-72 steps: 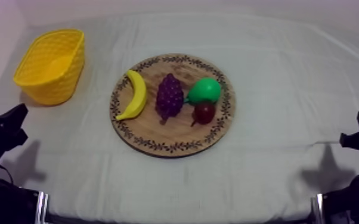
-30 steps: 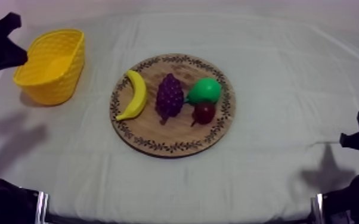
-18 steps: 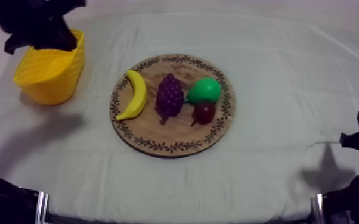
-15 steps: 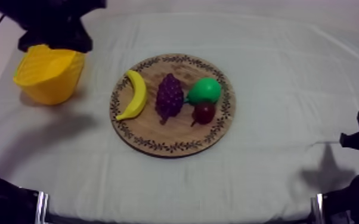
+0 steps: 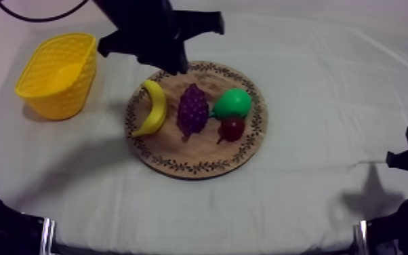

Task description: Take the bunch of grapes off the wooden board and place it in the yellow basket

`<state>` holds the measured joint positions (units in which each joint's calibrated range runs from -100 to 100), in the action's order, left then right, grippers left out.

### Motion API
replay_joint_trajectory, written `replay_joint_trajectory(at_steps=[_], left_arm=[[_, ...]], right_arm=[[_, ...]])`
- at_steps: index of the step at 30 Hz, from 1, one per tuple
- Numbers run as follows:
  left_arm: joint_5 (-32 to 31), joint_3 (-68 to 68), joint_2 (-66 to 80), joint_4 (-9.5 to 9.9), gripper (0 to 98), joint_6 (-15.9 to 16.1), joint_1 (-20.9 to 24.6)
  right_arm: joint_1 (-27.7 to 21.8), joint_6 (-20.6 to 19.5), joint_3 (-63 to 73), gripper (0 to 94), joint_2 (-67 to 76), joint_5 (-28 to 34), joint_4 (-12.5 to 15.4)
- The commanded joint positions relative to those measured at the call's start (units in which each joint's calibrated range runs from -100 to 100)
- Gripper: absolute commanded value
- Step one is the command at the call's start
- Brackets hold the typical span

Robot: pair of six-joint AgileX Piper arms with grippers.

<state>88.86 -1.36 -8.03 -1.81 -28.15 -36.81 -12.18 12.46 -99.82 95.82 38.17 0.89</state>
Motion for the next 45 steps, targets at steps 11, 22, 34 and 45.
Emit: replay_joint_trajectory(at_steps=[11,22,34,45], left_arm=[[-0.6,-4.2,-6.3,-0.65,63.3,0.9,0.5],[-2.8,-2.9,-11.8,-0.73,88.6,1.6,1.8],[-5.1,-5.6,-25.2,-0.44,94.9,2.4,3.5],[-3.5,-13.1,-34.0,-0.75,94.9,3.0,4.7]], right_arm=[[0.0,0.0,0.0,0.3,0.0,0.0,0.0],[0.0,0.0,0.0,0.3,0.0,0.0,0.0],[0.0,0.0,0.0,0.3,0.0,0.0,0.0],[0.0,0.0,0.0,0.3,0.0,0.0,0.0]])
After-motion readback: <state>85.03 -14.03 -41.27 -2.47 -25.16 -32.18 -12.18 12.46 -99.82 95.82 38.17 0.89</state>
